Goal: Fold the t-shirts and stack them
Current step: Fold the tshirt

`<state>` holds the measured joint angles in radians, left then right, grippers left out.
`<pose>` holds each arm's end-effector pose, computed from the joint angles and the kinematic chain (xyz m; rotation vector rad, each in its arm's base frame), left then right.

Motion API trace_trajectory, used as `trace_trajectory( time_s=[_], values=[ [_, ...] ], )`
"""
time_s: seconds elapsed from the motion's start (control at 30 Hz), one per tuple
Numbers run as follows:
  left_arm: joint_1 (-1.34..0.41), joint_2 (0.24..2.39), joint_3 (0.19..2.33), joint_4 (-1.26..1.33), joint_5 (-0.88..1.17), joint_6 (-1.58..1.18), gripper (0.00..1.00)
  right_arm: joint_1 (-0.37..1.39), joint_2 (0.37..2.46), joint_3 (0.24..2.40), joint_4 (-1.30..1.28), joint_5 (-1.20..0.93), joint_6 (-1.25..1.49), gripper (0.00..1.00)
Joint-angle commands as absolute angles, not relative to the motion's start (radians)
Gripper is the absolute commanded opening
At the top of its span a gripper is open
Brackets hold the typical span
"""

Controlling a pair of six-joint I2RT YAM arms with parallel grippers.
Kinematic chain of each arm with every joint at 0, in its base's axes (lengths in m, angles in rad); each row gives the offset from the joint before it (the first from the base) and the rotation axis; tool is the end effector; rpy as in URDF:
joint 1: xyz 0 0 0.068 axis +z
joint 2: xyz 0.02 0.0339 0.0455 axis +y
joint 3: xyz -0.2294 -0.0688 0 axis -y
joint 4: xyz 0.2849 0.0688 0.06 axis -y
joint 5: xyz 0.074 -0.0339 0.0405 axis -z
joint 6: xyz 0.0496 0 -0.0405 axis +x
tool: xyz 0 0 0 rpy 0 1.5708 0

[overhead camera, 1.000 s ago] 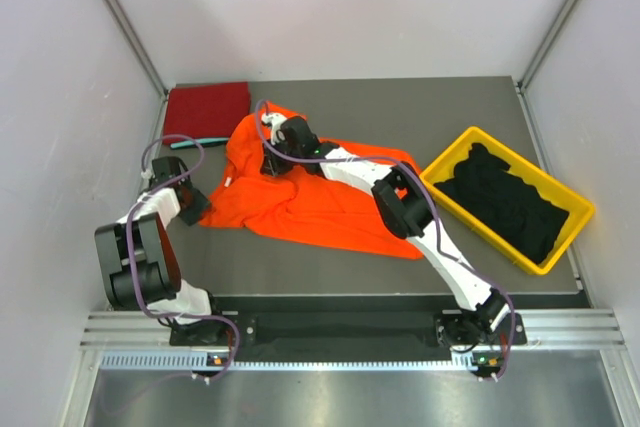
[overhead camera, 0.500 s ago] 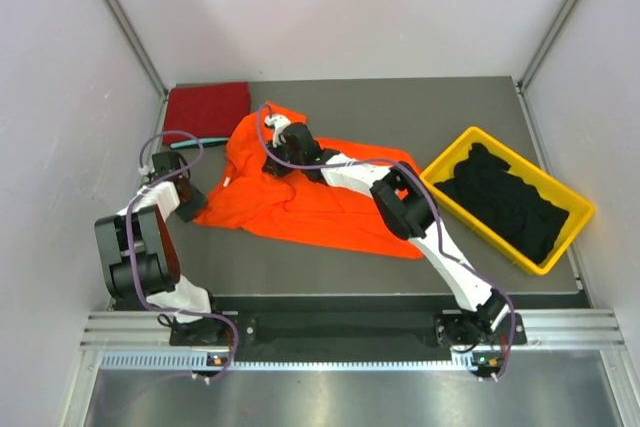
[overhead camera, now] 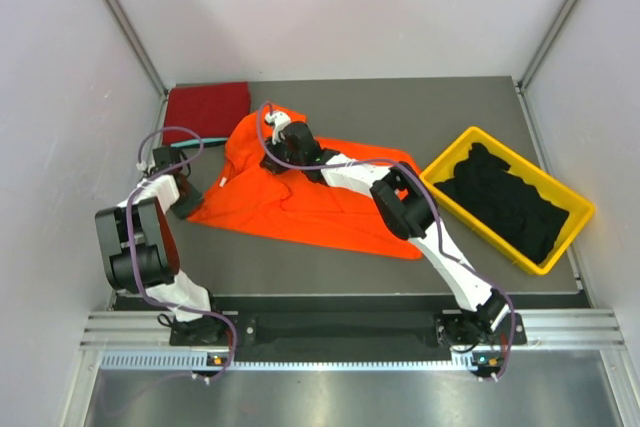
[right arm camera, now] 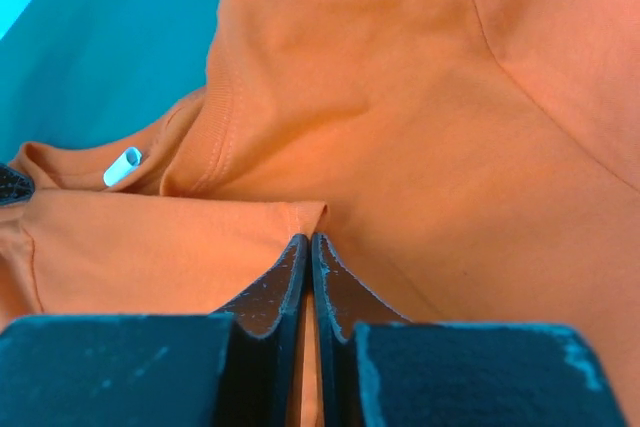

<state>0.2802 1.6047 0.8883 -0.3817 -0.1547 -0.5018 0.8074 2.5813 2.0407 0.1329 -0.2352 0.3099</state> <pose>0.3227 0.1008 0.0914 -1.0566 2.4333 0.1337 0.4076 0.4427 0.0918 -0.6715 1.9848 0.9372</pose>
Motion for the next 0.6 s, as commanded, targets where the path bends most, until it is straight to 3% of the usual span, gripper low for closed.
trace_trajectory(
  time_s=[0.0, 0.13, 0.27, 0.4, 0.57],
  values=[
    [0.294, 1.629, 0.914, -0.425, -0.270, -0.477, 0.40, 0.807, 2.529, 2.069, 0.181, -0.230, 0.307, 0.05],
    [0.298, 1.614, 0.972, -0.440, -0.282, -0.471, 0.40, 0.801, 2.494, 2.074, 0.128, -0.224, 0.324, 0.19],
    [0.298, 1.565, 1.051, -0.489, -0.279, -0.437, 0.42, 0.790, 2.367, 1.915, 0.123, -0.183, 0.383, 0.38],
    [0.299, 1.520, 1.088, -0.506, -0.266, -0.420, 0.43, 0.773, 2.168, 1.778, 0.008, -0.092, 0.454, 0.40],
    [0.293, 1.419, 0.979, -0.413, -0.038, -0.482, 0.42, 0.769, 1.956, 1.591, -0.250, 0.055, 0.563, 0.37]
  ],
)
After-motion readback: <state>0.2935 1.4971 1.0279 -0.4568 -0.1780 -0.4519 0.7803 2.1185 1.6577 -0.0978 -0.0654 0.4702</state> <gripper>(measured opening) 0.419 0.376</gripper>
